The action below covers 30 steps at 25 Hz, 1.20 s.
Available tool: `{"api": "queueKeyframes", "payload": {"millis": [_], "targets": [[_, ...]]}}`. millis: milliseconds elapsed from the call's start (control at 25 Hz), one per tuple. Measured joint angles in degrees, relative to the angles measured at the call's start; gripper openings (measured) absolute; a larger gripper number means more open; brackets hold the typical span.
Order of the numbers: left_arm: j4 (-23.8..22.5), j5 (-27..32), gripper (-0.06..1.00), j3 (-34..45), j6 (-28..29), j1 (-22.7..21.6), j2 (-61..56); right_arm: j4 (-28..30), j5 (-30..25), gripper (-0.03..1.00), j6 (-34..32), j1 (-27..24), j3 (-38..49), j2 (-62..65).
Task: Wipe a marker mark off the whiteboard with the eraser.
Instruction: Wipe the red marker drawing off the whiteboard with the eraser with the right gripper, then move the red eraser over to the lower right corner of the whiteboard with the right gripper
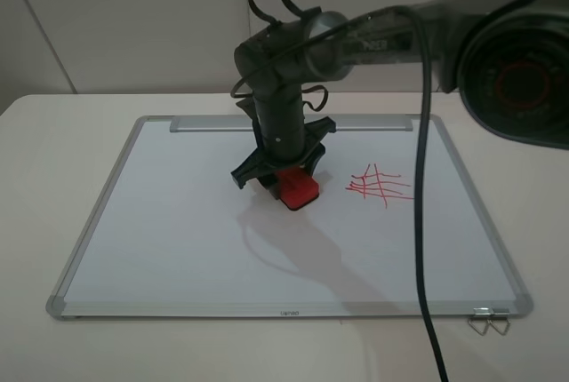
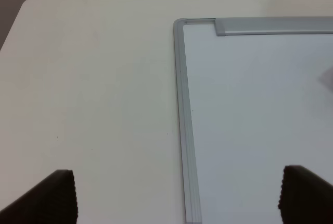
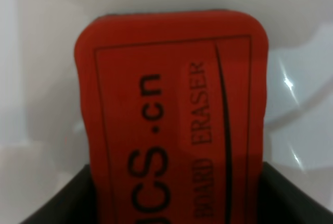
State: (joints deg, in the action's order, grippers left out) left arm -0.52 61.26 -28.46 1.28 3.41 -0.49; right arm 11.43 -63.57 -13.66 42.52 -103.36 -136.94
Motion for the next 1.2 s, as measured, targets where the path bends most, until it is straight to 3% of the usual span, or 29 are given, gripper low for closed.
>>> {"api": "queueKeyframes", "payload": {"millis": [280,720,880,1040,1200], "targets": [[0.0,0.0,0.77,0.0,0.0,0.0,0.0,-2.7,-0.3,0.5,3.5,5.6,0.5,0.7],[0.0,0.0,0.77,0.0,0.0,0.0,0.0,-4.3,-0.6,0.5,3.7,5.9,1.8,5.1],[0.0,0.0,0.77,0.0,0.0,0.0,0.0,-4.5,-1.1,0.5,0.3,4.8,2.2,9.2],[0.0,0.0,0.77,0.0,0.0,0.0,0.0,-3.1,-0.2,0.5,-3.2,2.1,7.9,13.4],[0.0,0.0,0.77,0.0,0.0,0.0,0.0,-2.8,4.4,0.5,-5.6,-1.3,18.8,19.4]]}}
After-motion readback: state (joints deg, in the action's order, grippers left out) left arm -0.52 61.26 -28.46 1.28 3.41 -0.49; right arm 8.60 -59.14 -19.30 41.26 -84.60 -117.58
